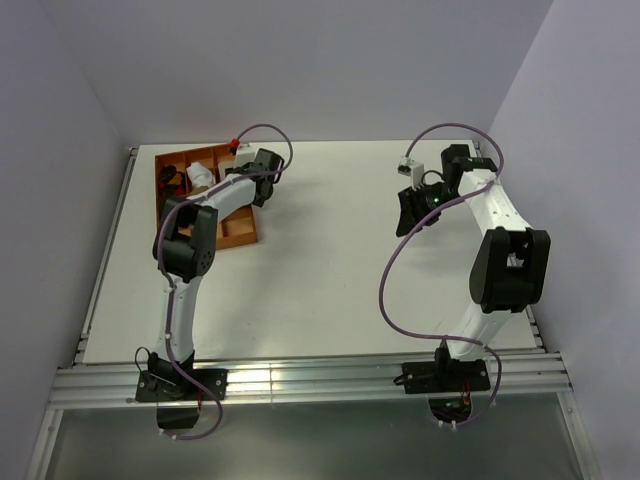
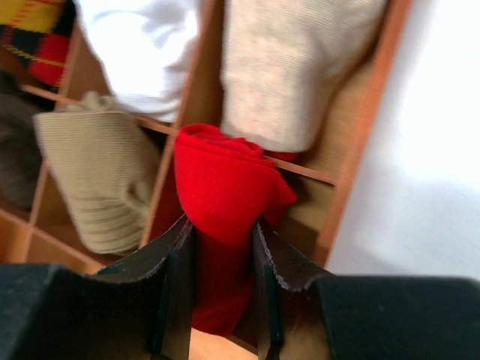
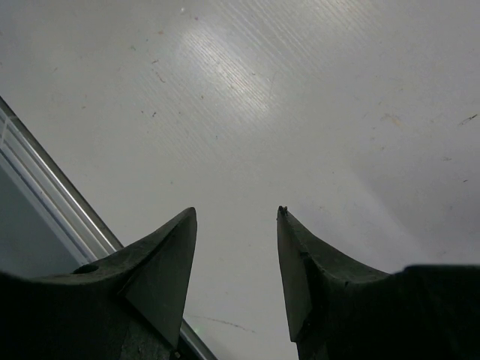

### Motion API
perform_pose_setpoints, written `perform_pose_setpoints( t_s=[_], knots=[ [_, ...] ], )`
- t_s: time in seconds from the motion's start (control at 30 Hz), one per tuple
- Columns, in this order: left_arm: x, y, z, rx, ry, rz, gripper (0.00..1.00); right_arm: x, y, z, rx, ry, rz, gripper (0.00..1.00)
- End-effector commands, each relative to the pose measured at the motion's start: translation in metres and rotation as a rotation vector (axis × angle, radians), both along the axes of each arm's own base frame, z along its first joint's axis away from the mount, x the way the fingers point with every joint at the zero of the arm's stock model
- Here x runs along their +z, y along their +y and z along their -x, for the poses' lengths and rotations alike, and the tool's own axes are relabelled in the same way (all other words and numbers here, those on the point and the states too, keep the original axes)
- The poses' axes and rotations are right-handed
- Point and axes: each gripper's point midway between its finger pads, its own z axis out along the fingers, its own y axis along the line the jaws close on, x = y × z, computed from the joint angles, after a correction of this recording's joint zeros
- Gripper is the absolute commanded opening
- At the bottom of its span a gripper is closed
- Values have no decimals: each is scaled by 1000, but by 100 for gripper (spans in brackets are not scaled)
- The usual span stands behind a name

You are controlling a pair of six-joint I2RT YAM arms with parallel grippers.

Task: Roll the socks
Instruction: Place the sock in the storage box.

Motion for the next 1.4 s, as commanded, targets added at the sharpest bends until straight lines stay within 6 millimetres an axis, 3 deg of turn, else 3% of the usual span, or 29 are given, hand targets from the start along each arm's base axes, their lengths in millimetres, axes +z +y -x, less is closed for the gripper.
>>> perform_pose_setpoints(
  t_s=[0.0, 0.37, 0.7, 1.03, 1.37],
  knots=[
    [-23, -35, -7, -126, 52, 163, 0, 6, 1, -4, -4, -46, 10, 54],
    [-25, -77, -3, -262, 92, 474, 0, 5, 0, -5, -16, -56, 28, 54],
    [-34, -75, 12, -255, 141, 551, 0, 4, 2, -4, -10, -53, 32, 54],
    [-22, -64, 14, -253, 125, 499, 29, 5, 3, -4, -10, -60, 40, 54],
    [5, -62, 9, -295, 84, 471, 43, 5, 4, -6, -8, -67, 45, 54]
  ],
)
